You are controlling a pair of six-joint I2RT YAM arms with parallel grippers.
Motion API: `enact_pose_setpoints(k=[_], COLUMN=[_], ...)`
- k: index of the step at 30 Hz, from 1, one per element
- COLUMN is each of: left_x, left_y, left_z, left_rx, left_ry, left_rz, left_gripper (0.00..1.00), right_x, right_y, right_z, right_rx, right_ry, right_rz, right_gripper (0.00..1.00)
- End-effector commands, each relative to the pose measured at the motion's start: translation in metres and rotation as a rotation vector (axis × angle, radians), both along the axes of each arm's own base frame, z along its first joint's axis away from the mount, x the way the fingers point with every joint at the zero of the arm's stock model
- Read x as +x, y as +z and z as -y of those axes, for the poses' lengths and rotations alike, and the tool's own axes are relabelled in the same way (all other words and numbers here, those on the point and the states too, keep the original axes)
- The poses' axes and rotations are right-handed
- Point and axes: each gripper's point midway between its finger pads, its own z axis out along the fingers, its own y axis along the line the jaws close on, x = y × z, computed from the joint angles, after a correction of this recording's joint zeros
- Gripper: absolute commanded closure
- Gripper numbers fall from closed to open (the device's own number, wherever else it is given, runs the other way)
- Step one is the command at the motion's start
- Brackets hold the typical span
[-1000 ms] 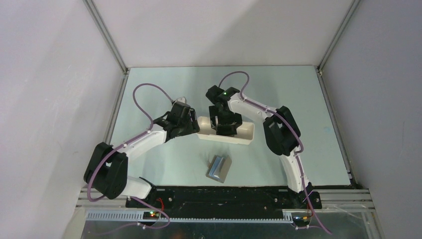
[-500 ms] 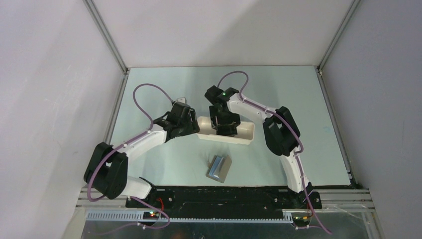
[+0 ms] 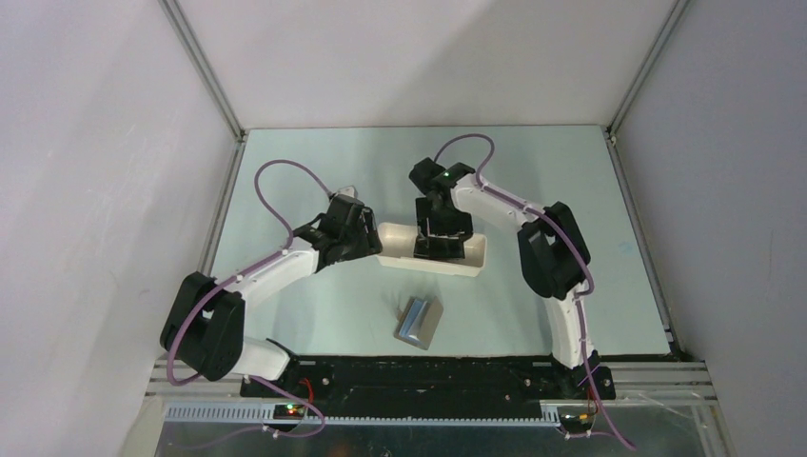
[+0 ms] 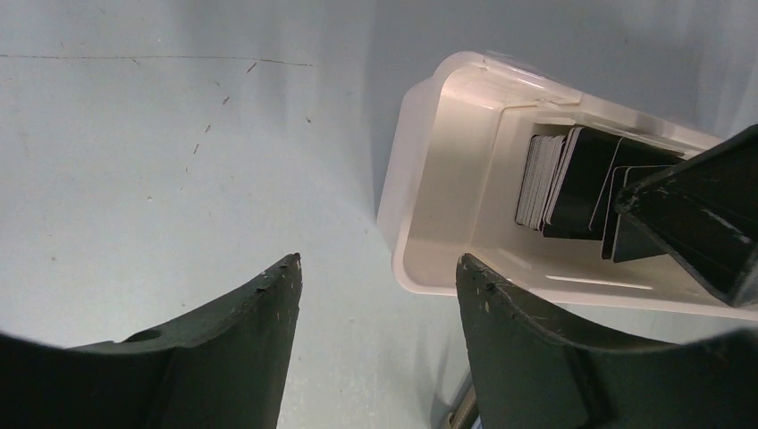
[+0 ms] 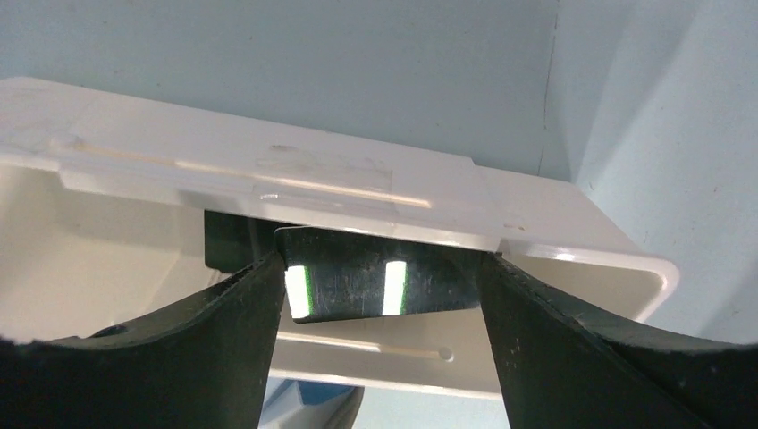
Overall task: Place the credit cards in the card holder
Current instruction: Pick up the credit card from the storage box.
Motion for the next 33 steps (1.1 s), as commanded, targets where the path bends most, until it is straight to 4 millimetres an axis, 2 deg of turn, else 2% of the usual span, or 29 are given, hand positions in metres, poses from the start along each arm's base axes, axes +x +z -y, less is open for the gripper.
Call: enact_pose_setpoints(k=[1, 4, 8, 9, 10, 11, 14, 17, 22, 33], left_x=[0.002, 0.004, 0.006, 0.009, 0.008, 0.009, 0.011, 0.015, 0.02, 0.022], left_y=[0.009, 0.015, 0.02, 0.028, 0.025, 0.031, 0.028, 0.033, 0.033, 0.032], left_z=[0.009, 0.019, 0.039, 0.046, 0.051, 0.06, 0.076, 0.089, 0.098, 0.116], left_rx=[-0.02, -0.038, -0.067, -0.085, -0.085, -0.1, -0.123, -0.149, -0.167, -0.184], left_ry=[-0.037, -0.067, -0.113, -0.125, -0.141, -0.159, -0.193, -0.208, -0.217, -0.256], left_rz=[0.03, 0.035, 0.028, 0.038, 0.028, 0.035, 0.01, 0.008, 0.005, -0.012], left_gripper=[0.31, 0.31, 0.32, 0.32, 0.33, 0.33, 0.33, 0.34, 0.35, 0.36], right_x=[0.006, 0.008, 0.009, 0.008, 0.004, 0.005, 0.002, 0.001, 0.001, 0.003], right_y=[0.039, 0.046, 0.051, 0.051, 0.049, 0.048, 0.042, 0.043, 0.047, 0.043], right_z=[-0.004, -0.005, 0.005, 0.008, 0.013, 0.016, 0.029, 0.033, 0.039, 0.055], right_rx=[0.106, 0.16, 0.22, 0.247, 0.252, 0.277, 0.315, 0.351, 0.361, 0.204], right_ry=[0.004, 0.001, -0.027, -0.036, -0.041, -0.052, -0.078, -0.08, -0.081, -0.059], right_rz=[0.065, 0.067, 0.061, 0.05, 0.038, 0.032, 0.009, 0.006, 0.014, 0.047], right_gripper=[0.17, 0.13, 0.11, 0.11, 0.11, 0.11, 0.12, 0.14, 0.2, 0.22])
